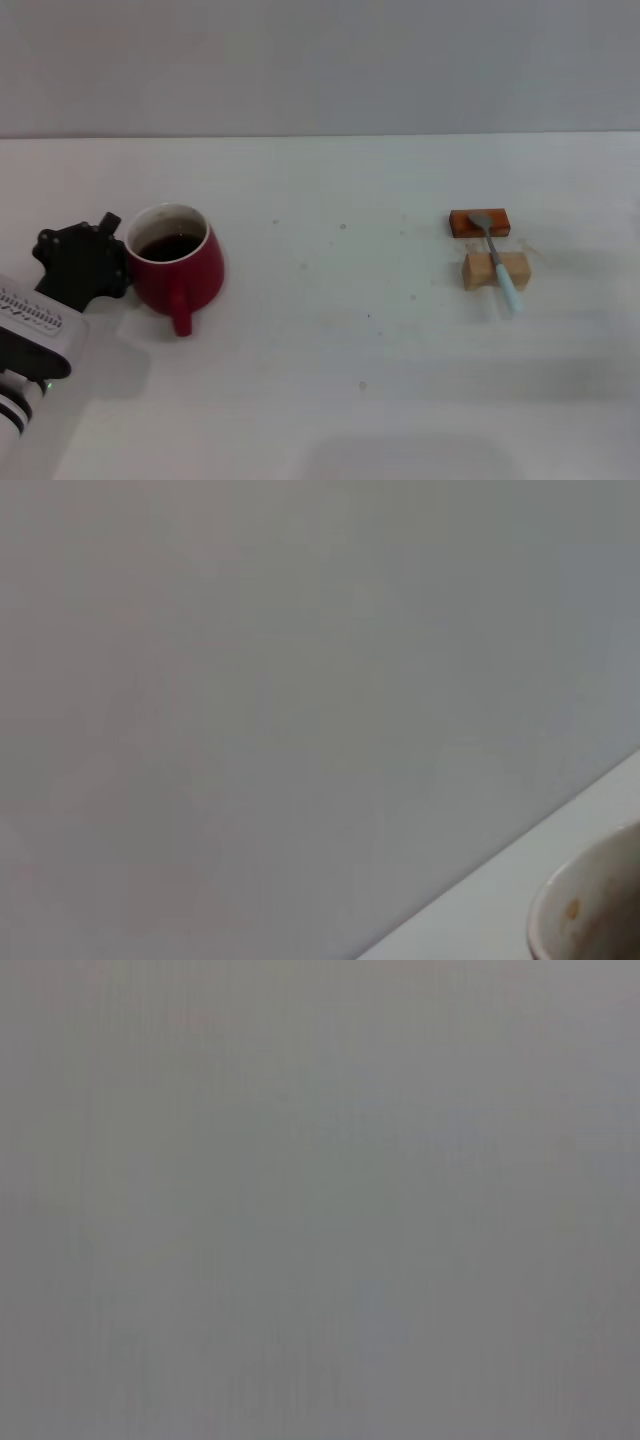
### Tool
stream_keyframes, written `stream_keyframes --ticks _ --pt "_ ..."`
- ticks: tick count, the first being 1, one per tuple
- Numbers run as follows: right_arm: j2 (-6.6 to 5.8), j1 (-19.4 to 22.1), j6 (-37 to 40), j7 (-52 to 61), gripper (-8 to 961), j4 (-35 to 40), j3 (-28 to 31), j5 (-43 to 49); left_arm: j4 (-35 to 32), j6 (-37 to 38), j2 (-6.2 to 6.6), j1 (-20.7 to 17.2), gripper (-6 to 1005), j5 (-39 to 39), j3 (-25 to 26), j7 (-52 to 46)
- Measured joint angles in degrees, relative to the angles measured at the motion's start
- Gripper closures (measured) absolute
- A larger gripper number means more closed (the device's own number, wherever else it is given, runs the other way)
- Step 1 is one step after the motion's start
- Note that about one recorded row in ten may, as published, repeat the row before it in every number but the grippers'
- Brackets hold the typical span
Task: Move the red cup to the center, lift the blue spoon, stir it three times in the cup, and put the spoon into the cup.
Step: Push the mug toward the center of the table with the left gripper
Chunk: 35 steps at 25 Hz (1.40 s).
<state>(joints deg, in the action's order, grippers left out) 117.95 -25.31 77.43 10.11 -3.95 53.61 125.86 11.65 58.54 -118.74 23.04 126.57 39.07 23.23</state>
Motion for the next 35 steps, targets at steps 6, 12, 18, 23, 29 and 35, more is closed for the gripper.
stream_keyframes --ticks 6,12,18,23,29,35 --pt "0.10 0.0 0.1 0.0 191 0.0 0.0 0.0 0.7 0.2 0.00 0.0 997 0.0 -2.5 0.1" --pt "0.17 0.2 1.2 0.0 191 0.0 0.0 0.0 1.1 0.2 -0.02 -0.1 996 0.0 -3.6 0.1" --pt "0.27 0.4 1.5 0.0 191 0.0 0.0 0.0 2.6 0.2 -0.09 -0.4 996 0.0 -5.1 0.1" --pt "0.27 0.4 1.6 0.0 191 0.0 0.0 0.0 3.9 0.3 -0.09 -0.4 995 0.0 -6.5 0.1" --pt "0.27 0.3 1.6 0.0 191 0.0 0.0 0.0 4.6 0.3 -0.09 -0.2 995 0.0 -8.2 0.1" --pt "0.27 0.3 1.6 0.0 191 0.1 0.0 0.0 4.9 0.6 -0.08 -0.2 994 0.0 -9.9 0.1"
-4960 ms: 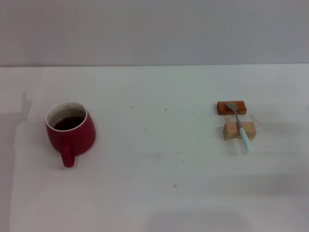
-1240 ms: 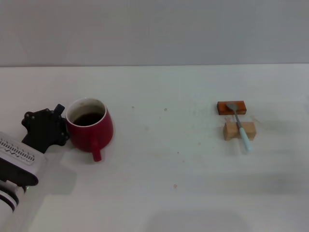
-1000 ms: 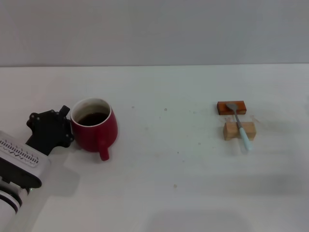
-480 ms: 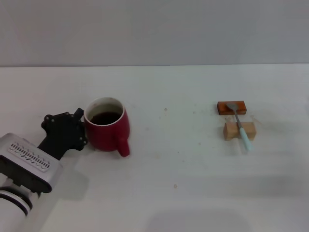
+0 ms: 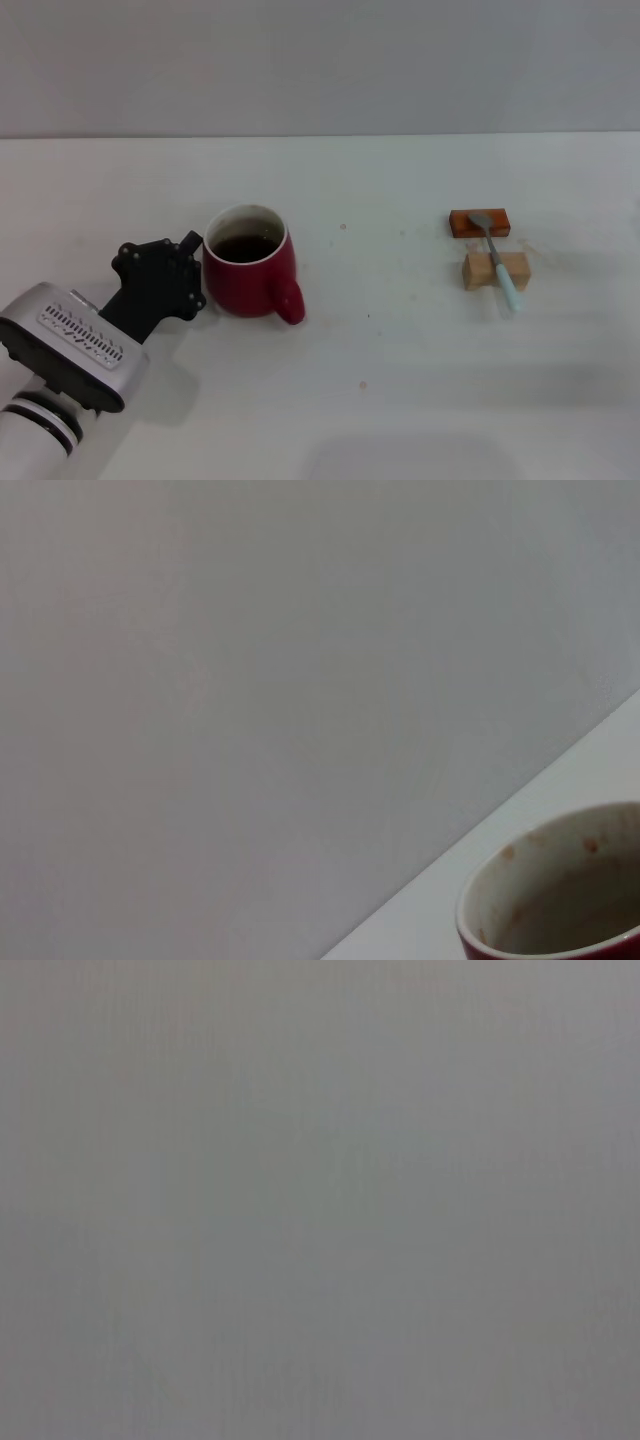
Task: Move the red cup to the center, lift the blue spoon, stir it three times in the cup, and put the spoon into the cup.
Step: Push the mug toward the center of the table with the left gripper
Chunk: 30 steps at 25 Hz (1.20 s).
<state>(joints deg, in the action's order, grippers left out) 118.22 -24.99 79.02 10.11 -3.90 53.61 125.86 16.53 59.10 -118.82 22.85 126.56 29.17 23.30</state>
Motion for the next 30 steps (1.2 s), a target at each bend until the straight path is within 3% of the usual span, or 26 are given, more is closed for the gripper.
stream_keyframes --ticks 6,14,22,30 --pt "0.00 -0.1 0.0 0.0 191 0.2 0.0 0.0 -0.2 0.3 0.00 0.4 993 -0.2 0.6 2.1" --pt "-0.06 0.1 0.0 0.0 191 0.2 0.0 0.0 -2.5 -1.9 0.23 4.6 992 0.0 3.2 8.1" --pt "-0.09 0.2 0.6 0.0 191 0.3 0.0 0.0 -1.0 -5.8 -0.07 6.5 992 0.0 1.5 17.1" --pt "-0.09 0.3 0.6 0.0 191 0.3 0.0 0.0 1.6 -5.7 -0.11 6.3 991 0.1 -0.5 19.1"
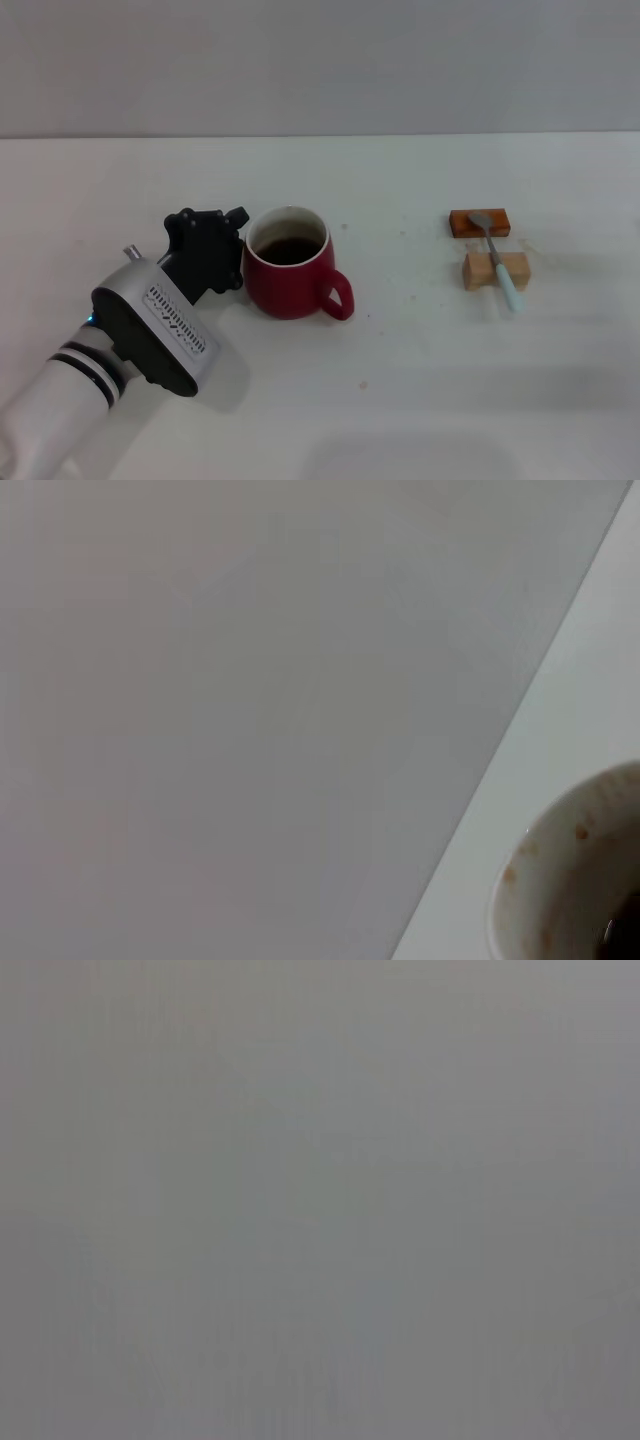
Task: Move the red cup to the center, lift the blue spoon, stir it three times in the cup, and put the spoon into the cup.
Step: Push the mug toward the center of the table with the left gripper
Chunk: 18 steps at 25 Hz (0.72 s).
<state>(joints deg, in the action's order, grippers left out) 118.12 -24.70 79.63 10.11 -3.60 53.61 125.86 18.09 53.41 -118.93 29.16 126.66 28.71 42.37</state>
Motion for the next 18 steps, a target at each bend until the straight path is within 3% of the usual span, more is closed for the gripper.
stream_keyframes --ticks 18 --pt "0.09 0.1 0.0 0.0 192 0.0 0.0 0.0 4.2 0.1 -0.16 -0.9 989 0.0 -3.4 0.7"
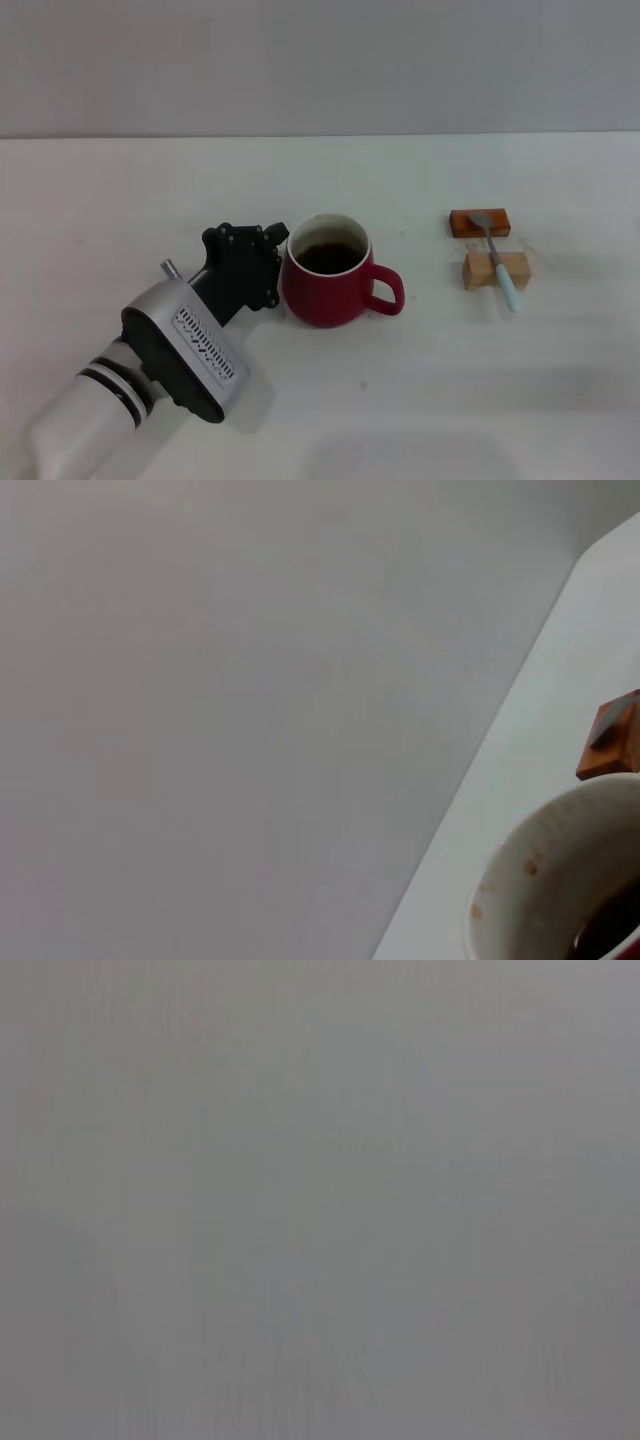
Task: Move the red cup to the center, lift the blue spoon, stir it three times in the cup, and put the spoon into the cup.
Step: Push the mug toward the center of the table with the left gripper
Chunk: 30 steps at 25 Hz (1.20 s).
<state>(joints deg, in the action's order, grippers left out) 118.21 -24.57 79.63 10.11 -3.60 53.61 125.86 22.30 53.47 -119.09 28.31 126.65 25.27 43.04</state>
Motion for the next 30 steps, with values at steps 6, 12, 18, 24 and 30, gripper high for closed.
stream_keyframes --ticks 6,12,18,24,30 --pt "0.00 0.2 0.0 0.0 192 0.0 0.0 0.0 -1.2 -0.4 0.04 0.1 988 -0.4 2.0 0.0" --pt "0.00 0.3 0.0 0.0 192 0.0 0.0 0.0 -1.9 -2.0 0.07 0.7 988 -0.2 3.0 0.1" --pt "0.00 0.2 0.0 0.0 192 0.0 0.0 0.0 -0.4 -2.1 0.02 0.8 987 -0.1 1.9 1.0" --pt "0.00 0.2 0.0 0.0 192 -0.2 0.0 0.0 0.2 -2.1 0.00 0.9 986 -0.1 0.8 1.0" --pt "0.00 0.1 0.0 0.0 192 -0.1 0.0 0.0 0.7 -2.1 0.00 0.7 986 -0.1 0.0 1.0"
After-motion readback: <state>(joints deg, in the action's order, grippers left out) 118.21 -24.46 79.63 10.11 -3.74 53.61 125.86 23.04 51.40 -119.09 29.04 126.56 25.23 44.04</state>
